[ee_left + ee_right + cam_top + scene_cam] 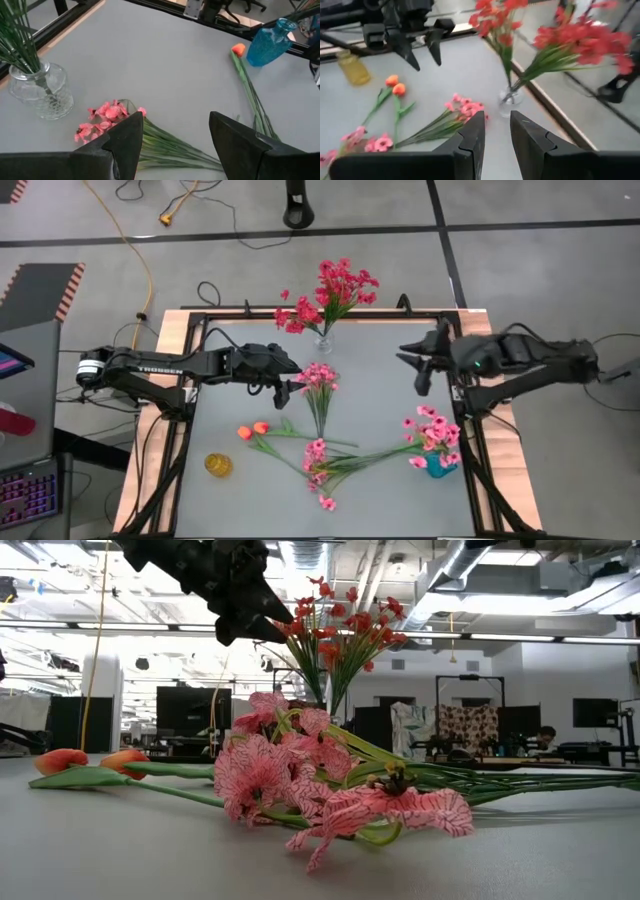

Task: Sort flowers into vase by color
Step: Put the right orange tulip flower into the yellow vase

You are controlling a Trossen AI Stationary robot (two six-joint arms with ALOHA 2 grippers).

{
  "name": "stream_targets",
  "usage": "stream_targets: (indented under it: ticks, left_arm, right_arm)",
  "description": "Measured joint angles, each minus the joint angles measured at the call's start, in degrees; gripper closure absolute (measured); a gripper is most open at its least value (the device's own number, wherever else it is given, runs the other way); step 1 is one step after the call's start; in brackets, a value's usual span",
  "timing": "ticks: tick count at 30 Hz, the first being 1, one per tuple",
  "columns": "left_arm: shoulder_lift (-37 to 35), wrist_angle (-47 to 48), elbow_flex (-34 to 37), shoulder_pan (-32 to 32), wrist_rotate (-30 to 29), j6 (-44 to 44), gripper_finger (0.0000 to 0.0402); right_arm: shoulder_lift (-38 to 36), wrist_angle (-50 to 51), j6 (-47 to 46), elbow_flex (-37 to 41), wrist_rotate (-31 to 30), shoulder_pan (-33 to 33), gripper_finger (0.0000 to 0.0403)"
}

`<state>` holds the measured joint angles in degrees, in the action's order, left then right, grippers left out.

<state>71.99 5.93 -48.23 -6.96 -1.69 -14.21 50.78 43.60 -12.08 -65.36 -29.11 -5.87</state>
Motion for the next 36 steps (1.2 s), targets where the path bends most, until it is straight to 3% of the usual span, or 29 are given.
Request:
stream_targets:
  ticks: [3,9,18,31,36]
  left_arm:
    - [0.0,0.9,0.0,0.0,0.0,0.0,0.0186]
    - [0.0,0.2,0.0,1.0,0.0,-0.7,0.0186]
    - [5.4,-10.5,-0.9,6.3,-0.1,-1.9,0.0186]
    - [28.6,-3.8,-23.9,12.2,-1.0,2.9,0.0191]
    - [34.4,2.2,-31.1,13.0,1.8,1.3,0.0191]
  right_arm:
    - [2.0,0.0,2.0,0.0,7.1,5.9,0.0285]
    - [5.0,2.1,3.8,0.0,14.3,14.3,0.0285]
    - [6.7,2.8,8.7,0.0,17.4,22.1,0.0285]
    - [11.2,2.9,12.9,0.0,20.1,32.1,0.0285]
    - [11.7,7.1,13.1,0.0,20.5,33.3,0.0285]
